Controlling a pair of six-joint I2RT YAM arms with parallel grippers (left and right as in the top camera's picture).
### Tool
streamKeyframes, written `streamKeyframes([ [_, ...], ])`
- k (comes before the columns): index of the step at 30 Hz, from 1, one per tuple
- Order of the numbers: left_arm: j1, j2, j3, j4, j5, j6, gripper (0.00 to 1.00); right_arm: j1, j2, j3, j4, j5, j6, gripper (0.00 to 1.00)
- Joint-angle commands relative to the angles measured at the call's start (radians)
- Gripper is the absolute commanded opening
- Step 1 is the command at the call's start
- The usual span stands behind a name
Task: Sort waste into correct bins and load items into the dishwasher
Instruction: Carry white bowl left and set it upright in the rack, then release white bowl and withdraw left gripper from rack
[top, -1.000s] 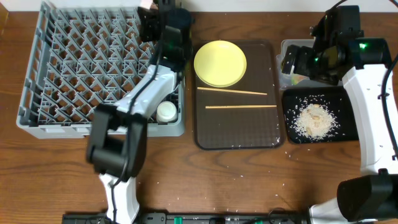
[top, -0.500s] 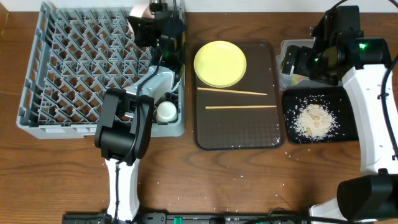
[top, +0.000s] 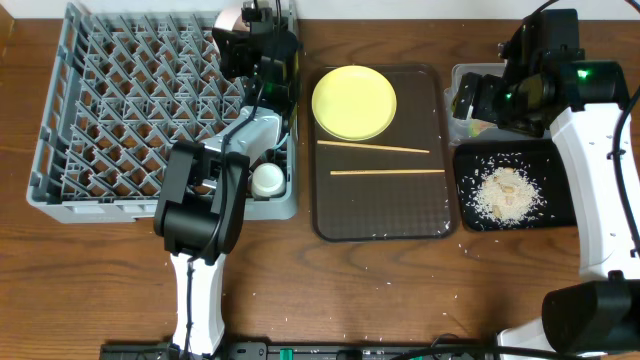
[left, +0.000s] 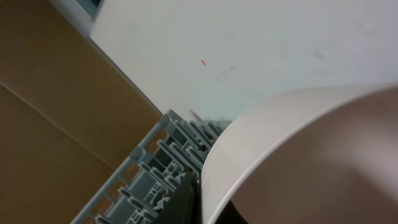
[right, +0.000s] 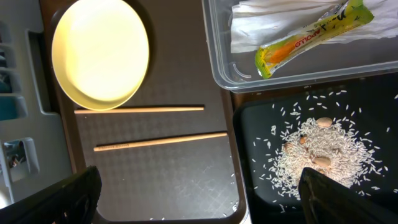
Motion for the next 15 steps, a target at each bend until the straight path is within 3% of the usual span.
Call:
streamKeyframes([
  [1, 0.001, 0.032, 0.016, 0.004, 0.004, -0.031, 0.07, 0.01, 0.002, 0.005, -0.001, 0.006, -0.008, 0.99],
  [15, -0.016, 0.032, 0.016, -0.1, 0.046, -0.064, 0.08, 0.01, 0.002, 0.005, -0.001, 0.006, -0.008, 0.99],
])
